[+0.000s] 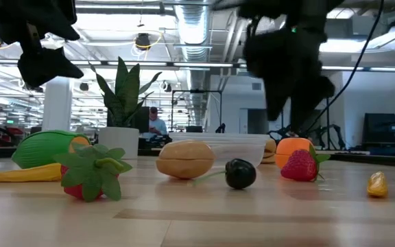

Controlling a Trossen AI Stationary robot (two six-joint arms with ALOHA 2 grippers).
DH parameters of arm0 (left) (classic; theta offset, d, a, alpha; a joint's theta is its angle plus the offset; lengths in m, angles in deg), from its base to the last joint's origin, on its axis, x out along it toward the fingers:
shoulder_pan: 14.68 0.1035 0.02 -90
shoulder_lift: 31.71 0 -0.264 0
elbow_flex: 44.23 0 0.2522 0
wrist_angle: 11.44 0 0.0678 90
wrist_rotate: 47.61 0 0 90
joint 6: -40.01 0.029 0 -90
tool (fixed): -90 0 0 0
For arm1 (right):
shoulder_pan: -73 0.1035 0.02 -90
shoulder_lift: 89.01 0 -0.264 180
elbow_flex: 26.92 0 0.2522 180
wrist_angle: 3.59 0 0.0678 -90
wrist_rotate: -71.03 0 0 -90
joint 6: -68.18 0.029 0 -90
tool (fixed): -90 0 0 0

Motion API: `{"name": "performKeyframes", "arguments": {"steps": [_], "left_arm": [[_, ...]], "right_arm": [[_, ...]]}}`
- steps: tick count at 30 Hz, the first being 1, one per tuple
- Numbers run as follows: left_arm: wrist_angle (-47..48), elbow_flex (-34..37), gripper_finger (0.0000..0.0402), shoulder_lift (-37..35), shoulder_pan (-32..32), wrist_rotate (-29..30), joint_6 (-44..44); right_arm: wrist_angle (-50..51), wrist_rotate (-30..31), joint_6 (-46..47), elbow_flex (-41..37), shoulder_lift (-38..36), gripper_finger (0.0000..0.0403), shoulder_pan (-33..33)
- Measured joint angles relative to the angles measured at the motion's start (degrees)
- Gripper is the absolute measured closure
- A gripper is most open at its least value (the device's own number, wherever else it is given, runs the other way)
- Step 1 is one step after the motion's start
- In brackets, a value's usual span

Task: Pick and placing Produce into tupperware
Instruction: Put the orange into the transparent bin

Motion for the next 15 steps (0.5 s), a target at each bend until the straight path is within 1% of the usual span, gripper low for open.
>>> {"name": "performKeyframes", "arguments": {"steps": [1, 3, 5, 8, 10, 12, 14, 15], "left_arm": [[-0.1, 0.0, 0.012, 0.0, 0.0, 0.0, -0.1], [0.2, 0.0, 0.012, 0.0, 0.0, 0.1, -0.4], [0.0, 0.0, 0.012, 0.0, 0.0, 0.1, -0.6], [0.9, 0.0, 0.012, -0.2, 0.0, 0.1, -1.1], [0.6, 0.0, 0.012, 0.1, 0.0, 0.1, -1.4], [1.5, 0.0, 0.012, 0.0, 0.0, 0.0, -1.6], [1.1, 0.0, 0.012, 0.0, 0.0, 0.0, -1.8], [1.5, 0.0, 0.012, 0.0, 0.0, 0.0, -1.9]], "right_arm": [[2.1, 0.0, 0.0, -0.2, 0.2, 0.009, 0.0], [0.0, -0.1, 0.1, 0.4, 1.6, 0.009, 0.0], [1.7, 0.0, 0.0, 0.3, 1.9, 0.009, 0.0], [-0.2, -0.1, 0.0, 0.7, 3.0, 0.009, 0.0], [1.0, -0.1, -0.2, 0.5, 3.0, 0.009, 0.0], [-0.9, -0.2, 0.0, 0.8, 4.0, 0.009, 0.0], [1.4, -0.4, -0.3, 0.4, 4.0, 0.009, 0.1], [0.3, -0.6, -0.3, 0.6, 4.4, 0.009, 0.1]]}}
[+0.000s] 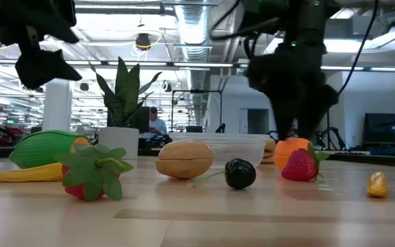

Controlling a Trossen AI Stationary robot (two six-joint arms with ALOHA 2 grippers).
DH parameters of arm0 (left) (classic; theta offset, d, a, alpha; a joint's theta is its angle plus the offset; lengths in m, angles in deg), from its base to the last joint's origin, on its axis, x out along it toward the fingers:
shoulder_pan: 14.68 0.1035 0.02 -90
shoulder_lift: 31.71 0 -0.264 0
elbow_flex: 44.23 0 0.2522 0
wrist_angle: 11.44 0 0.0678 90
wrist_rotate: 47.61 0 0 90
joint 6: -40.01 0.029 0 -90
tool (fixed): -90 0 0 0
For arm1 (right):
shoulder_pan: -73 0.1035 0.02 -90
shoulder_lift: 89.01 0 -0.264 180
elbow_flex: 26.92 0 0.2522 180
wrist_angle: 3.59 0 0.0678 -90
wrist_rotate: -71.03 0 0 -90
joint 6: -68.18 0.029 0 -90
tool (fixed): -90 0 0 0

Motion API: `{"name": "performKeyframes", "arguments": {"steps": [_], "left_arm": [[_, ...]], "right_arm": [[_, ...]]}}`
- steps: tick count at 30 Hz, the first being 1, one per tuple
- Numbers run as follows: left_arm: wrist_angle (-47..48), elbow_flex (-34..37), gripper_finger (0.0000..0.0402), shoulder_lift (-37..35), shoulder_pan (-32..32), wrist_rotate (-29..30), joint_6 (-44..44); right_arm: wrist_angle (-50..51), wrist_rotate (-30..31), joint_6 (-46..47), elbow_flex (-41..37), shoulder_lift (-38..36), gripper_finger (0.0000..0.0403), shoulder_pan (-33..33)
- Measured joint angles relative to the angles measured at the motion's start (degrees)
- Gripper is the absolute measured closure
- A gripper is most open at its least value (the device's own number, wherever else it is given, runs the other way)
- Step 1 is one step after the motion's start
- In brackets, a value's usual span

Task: Pick and placing Produce into tupperware
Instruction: Put the orange into the transparent bin

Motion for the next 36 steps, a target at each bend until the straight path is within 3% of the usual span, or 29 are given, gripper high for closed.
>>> {"name": "performKeyframes", "arguments": {"steps": [36], "left_arm": [[1.3, 0.0, 0.012, 0.0, 0.0, 1.3, 0.2]], "right_arm": [[-1.3, -0.7, -4.7, 0.0, 1.9, 0.009, -0.8]]}}
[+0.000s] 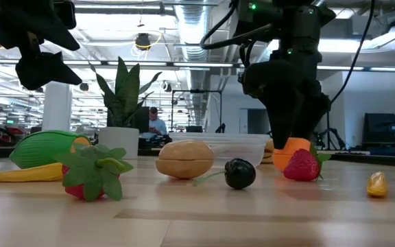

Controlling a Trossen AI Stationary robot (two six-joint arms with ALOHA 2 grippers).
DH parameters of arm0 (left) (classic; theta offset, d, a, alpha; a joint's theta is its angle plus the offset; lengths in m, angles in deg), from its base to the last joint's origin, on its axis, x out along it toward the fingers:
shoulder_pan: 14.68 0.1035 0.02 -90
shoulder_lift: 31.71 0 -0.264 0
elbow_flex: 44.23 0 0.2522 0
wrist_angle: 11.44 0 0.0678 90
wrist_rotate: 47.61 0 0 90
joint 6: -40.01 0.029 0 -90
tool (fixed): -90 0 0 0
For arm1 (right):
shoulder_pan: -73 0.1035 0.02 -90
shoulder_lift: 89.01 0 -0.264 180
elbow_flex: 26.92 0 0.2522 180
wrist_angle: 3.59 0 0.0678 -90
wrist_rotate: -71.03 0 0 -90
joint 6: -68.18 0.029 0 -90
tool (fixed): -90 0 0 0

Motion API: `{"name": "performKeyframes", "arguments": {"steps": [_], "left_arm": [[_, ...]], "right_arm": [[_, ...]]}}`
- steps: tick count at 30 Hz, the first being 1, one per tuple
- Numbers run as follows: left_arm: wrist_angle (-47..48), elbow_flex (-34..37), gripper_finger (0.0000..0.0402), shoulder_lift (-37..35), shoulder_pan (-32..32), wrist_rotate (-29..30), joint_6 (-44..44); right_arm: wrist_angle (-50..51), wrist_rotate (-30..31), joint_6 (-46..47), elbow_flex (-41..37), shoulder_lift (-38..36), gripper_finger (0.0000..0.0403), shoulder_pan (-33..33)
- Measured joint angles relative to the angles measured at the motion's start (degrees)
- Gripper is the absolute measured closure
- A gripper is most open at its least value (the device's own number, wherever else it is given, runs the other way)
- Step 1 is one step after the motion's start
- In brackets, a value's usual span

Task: Pick and placing Produce into tupperware
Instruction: Put the orange into the transparent bin

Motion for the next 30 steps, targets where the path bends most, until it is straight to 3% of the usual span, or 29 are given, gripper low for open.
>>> {"name": "performKeyframes", "arguments": {"steps": [30], "left_arm": [[0.3, 0.0, 0.012, 0.0, 0.0, 0.0, 0.0]], "right_arm": [[-2.3, 0.0, -3.1, -2.0, 0.0, 0.009, 0.5]]}}
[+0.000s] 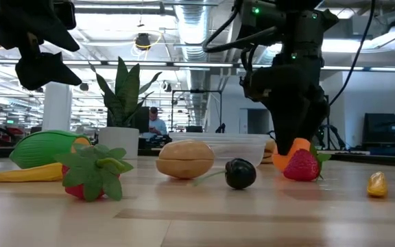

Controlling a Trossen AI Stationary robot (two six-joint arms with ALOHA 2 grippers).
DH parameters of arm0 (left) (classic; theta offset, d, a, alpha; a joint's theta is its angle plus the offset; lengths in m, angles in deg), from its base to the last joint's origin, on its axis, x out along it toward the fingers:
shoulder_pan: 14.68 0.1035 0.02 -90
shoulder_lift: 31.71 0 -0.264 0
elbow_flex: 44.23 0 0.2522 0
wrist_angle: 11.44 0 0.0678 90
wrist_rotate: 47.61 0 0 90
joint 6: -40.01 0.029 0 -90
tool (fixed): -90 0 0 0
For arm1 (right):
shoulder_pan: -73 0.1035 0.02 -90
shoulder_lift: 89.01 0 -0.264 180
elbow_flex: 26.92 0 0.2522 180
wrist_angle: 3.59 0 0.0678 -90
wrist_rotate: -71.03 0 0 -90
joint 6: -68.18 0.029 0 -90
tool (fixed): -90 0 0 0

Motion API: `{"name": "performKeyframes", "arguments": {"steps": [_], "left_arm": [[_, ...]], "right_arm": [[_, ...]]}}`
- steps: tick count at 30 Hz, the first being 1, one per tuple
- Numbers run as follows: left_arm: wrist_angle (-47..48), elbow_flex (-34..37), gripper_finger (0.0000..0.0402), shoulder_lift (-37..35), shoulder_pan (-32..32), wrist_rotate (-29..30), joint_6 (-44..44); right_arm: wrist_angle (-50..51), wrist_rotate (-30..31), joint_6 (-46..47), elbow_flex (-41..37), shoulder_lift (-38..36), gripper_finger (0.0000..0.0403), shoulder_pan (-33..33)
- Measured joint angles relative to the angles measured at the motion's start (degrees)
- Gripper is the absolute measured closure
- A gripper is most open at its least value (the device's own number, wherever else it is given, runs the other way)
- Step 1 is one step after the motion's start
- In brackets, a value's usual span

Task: Pick and placing Produce into tupperware
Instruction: Put the orange into the transparent bin

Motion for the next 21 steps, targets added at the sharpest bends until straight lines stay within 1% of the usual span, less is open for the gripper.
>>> {"name": "performKeyframes", "arguments": {"steps": [21], "left_arm": [[0.0, 0.0, 0.012, 0.0, 0.0, 0.5, 0.7]], "right_arm": [[-1.0, 0.4, -1.4, 0.0, 0.0, 0.0092, 0.1]]}}
